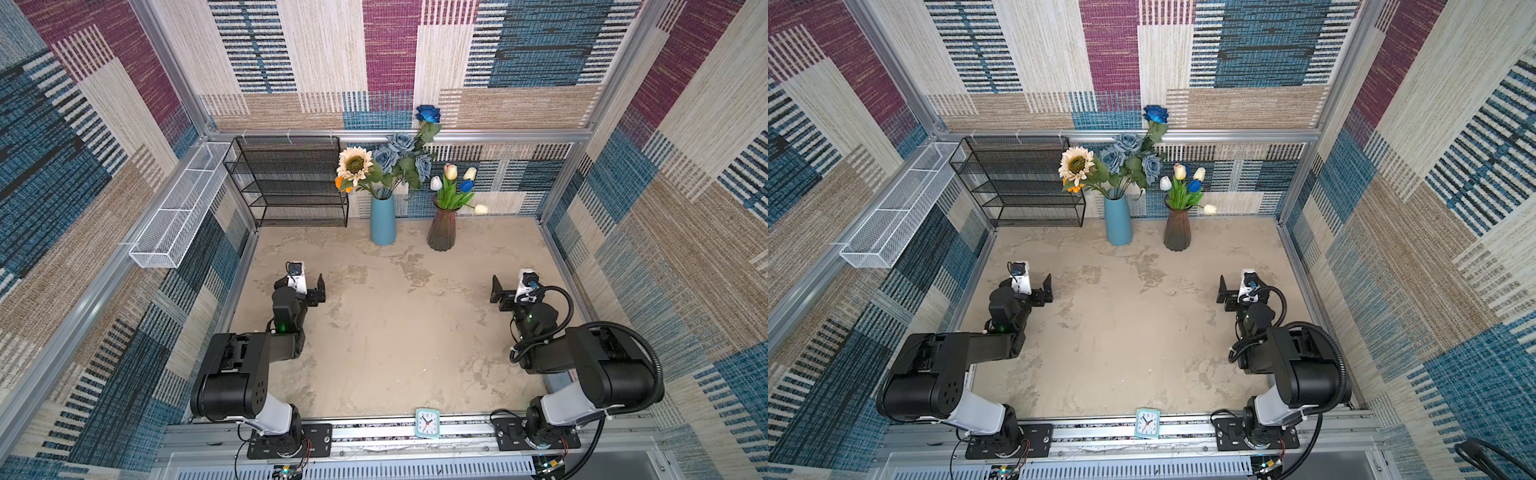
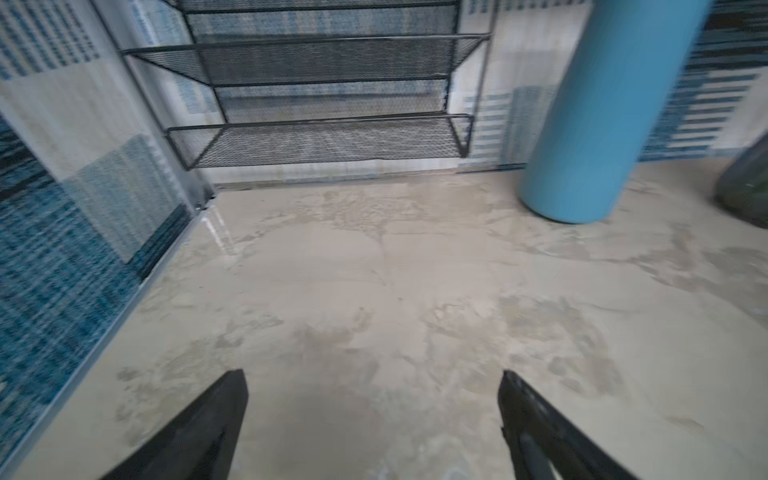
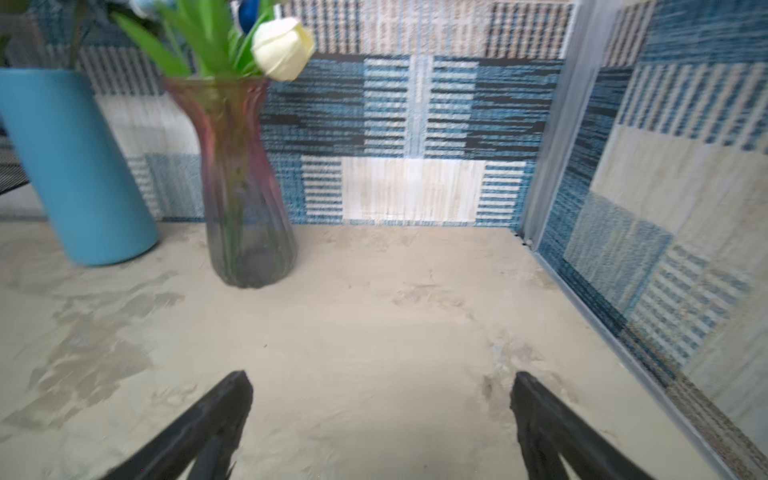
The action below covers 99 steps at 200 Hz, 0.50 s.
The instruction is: Arrange the flowers into the vase
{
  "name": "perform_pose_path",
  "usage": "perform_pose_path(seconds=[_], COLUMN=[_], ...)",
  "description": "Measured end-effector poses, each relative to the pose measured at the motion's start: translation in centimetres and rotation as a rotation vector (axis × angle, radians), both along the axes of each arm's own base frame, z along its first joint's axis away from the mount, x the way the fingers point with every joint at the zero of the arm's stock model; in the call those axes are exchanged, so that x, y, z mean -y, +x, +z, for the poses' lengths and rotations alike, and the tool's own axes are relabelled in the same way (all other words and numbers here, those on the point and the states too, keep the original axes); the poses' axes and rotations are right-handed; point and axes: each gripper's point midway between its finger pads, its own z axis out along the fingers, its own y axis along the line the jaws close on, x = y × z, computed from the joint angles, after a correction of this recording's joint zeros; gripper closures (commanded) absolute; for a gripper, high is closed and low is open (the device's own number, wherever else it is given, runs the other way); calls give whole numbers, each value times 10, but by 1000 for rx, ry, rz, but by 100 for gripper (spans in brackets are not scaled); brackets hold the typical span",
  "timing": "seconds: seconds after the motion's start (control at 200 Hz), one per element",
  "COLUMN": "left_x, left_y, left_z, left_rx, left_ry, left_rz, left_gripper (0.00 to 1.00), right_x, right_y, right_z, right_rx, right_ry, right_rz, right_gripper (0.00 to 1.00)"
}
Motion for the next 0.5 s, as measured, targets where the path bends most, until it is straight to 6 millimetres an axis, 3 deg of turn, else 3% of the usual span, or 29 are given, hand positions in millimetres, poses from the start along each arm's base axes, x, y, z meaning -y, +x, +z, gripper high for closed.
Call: perform_pose_path(seconds=[0.16,0.496], left_x=[2,2], left_y=[-7,-11], left_z=[-27,-37], left_rx=[-113,-158], left_ry=[-31,-40], left_rz=[-15,-10], left_gripper=[0,0], right_x=[-3,-7], right_y=[0,4], right_z=[-7,-9], right_rx=[-28,-41], right_ry=[17,25], right_rz=[15,39], right_gripper=[0,0])
